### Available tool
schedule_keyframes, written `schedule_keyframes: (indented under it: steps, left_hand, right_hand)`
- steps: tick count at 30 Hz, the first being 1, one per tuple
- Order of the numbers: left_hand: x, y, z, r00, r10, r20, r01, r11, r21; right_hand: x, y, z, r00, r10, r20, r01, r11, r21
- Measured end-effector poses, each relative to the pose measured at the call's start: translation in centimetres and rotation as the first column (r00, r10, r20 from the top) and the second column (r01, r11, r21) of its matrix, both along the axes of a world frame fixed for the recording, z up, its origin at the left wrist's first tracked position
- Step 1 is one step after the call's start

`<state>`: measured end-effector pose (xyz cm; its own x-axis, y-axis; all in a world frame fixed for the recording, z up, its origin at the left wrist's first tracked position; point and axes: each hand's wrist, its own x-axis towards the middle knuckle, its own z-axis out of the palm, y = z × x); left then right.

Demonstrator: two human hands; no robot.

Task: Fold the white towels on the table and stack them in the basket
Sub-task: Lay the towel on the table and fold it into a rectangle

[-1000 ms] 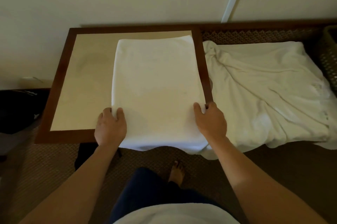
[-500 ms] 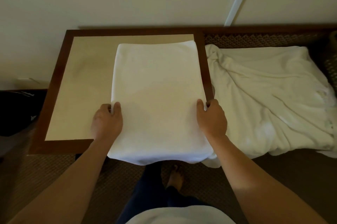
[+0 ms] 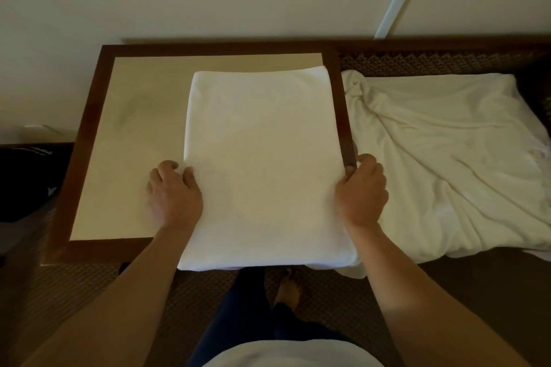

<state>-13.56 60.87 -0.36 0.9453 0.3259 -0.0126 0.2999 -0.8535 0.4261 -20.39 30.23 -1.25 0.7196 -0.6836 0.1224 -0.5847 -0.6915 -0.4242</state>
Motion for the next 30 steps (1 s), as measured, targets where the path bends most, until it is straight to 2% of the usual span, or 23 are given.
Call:
schedule_keyframes:
  steps: [2,3,5,7,9,11,15,19,21,22,23,26,28,30]
  left_hand:
    - [-0.2,-0.3,0.4,0.995,-0.04,0.093,0.033,0.997,0.074]
    - [-0.4,-0.8,0.6,0.982,-0.133,0.132,0.122,0.988,0.093]
    - [-1.1,-2.5,0.6,0.914,-0.394,0.091,0.385,0.917,0.103]
    - [-1.9,-4.3,-0.1,0.804,-0.585,-0.103,0.594,0.798,0.107]
    - [-2.0,-4.2,-1.2,0.751,-0.624,-0.216,0.656,0.742,0.14]
    - [-1.4,-2.5,-1.9,0.773,-0.587,-0.241,0.631,0.752,0.189]
    - [-0.5,0.4,-2.0,0.846,-0.441,-0.301,0.508,0.839,0.197]
    - [-0.6,-0.1,-1.6,0.868,-0.352,-0.35,0.437,0.877,0.202]
    - [-0.6,-0.5,-1.3,0.887,-0.305,-0.347,0.392,0.895,0.213]
    - [-0.5,-0.8,-1.1,0.891,-0.319,-0.324,0.398,0.891,0.216]
    - [-0.4,-1.3,-0.9,0.88,-0.369,-0.298,0.437,0.875,0.208]
    - [1.4,-2.8,-1.0,0.804,-0.532,-0.264,0.581,0.797,0.164]
    - [3.7,-3.5,-1.2,0.8,-0.538,-0.264,0.588,0.792,0.167]
    - [6.4,-3.4,-1.5,0.817,-0.506,-0.278,0.563,0.805,0.188]
  right_hand:
    - [0.0,-0.1,0.7,0.998,-0.065,0.018,0.066,0.998,-0.02]
    - [0.0,0.3,1.1,1.0,-0.003,0.017,0.004,0.999,-0.038]
    - [-0.4,2.7,1.7,0.956,0.29,-0.047,-0.291,0.956,-0.035]
    - [-1.1,5.8,1.3,0.786,0.589,-0.187,-0.594,0.804,0.039]
    - [-1.8,6.7,0.5,0.654,0.678,-0.335,-0.69,0.717,0.102]
    - [-1.9,4.8,0.0,0.652,0.639,-0.407,-0.654,0.746,0.123]
    - [-2.1,0.8,-0.1,0.767,0.444,-0.463,-0.428,0.892,0.146]
    - [-1.8,1.1,0.2,0.801,0.349,-0.487,-0.277,0.936,0.216]
    - [-1.3,1.4,0.5,0.847,0.254,-0.467,-0.171,0.962,0.214]
    - [-1.0,1.7,0.7,0.869,0.251,-0.426,-0.188,0.965,0.185]
    - [-0.6,2.1,1.0,0.871,0.313,-0.378,-0.276,0.949,0.149]
    - [2.2,3.5,0.7,0.721,0.612,-0.325,-0.616,0.781,0.103]
    - [4.8,3.1,0.3,0.688,0.623,-0.371,-0.636,0.765,0.105]
    - [7.3,1.4,-0.2,0.719,0.535,-0.444,-0.558,0.825,0.091]
